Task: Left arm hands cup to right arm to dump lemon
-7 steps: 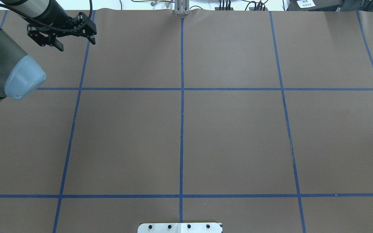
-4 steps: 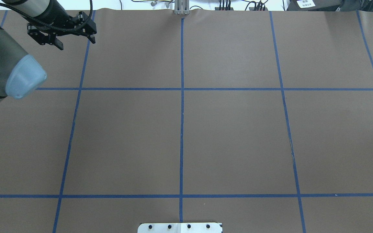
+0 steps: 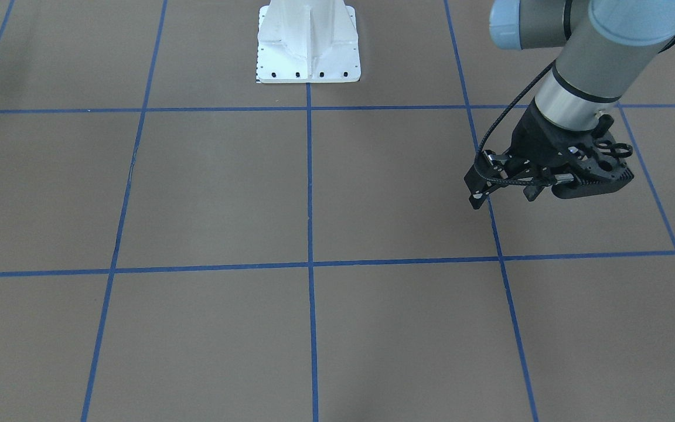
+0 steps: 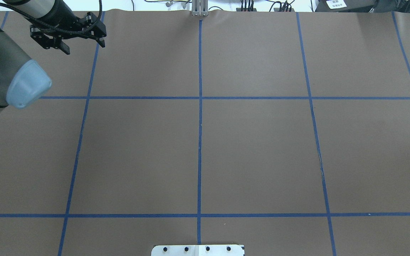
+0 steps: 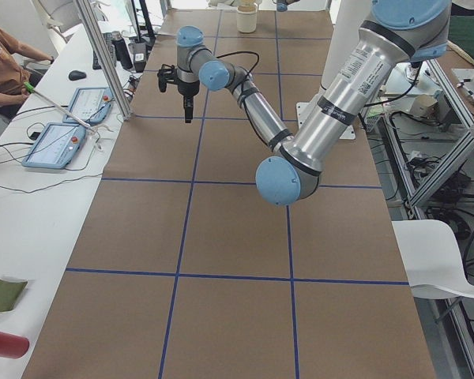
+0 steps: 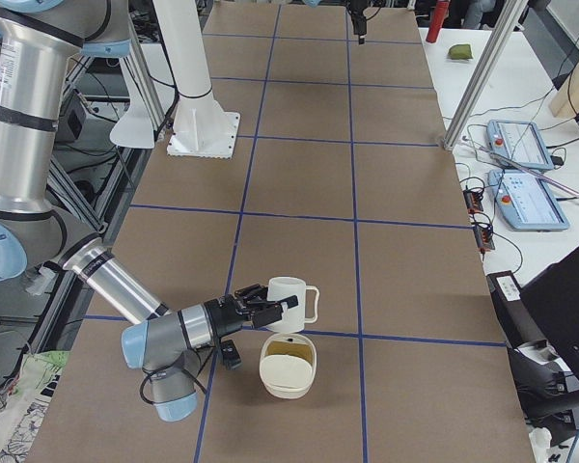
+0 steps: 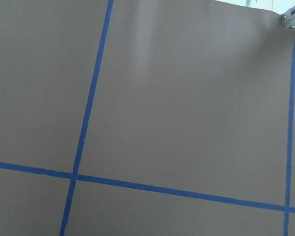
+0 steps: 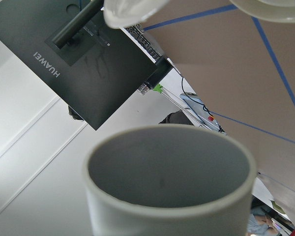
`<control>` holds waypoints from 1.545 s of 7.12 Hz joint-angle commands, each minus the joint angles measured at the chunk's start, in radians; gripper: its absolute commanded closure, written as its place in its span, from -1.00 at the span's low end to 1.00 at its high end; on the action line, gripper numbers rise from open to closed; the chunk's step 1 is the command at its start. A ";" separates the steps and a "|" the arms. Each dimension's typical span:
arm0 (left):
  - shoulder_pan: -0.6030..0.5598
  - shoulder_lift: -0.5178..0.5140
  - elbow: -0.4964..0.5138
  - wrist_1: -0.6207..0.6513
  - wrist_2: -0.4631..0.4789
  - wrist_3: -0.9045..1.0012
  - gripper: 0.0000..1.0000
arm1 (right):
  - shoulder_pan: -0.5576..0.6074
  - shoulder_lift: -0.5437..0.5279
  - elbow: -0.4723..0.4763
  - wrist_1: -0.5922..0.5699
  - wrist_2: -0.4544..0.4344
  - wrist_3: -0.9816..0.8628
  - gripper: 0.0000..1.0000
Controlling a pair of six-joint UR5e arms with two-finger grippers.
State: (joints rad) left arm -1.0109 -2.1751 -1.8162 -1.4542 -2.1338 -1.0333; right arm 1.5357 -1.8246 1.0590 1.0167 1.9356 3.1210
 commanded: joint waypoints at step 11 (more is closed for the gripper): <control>0.002 -0.003 0.002 0.000 0.000 -0.001 -1.00 | -0.002 0.031 0.006 -0.174 0.111 -1.336 0.54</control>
State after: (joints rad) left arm -1.0094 -2.1789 -1.8152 -1.4542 -2.1338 -1.0340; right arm 1.5339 -1.7927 1.0595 0.8995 2.0394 1.9326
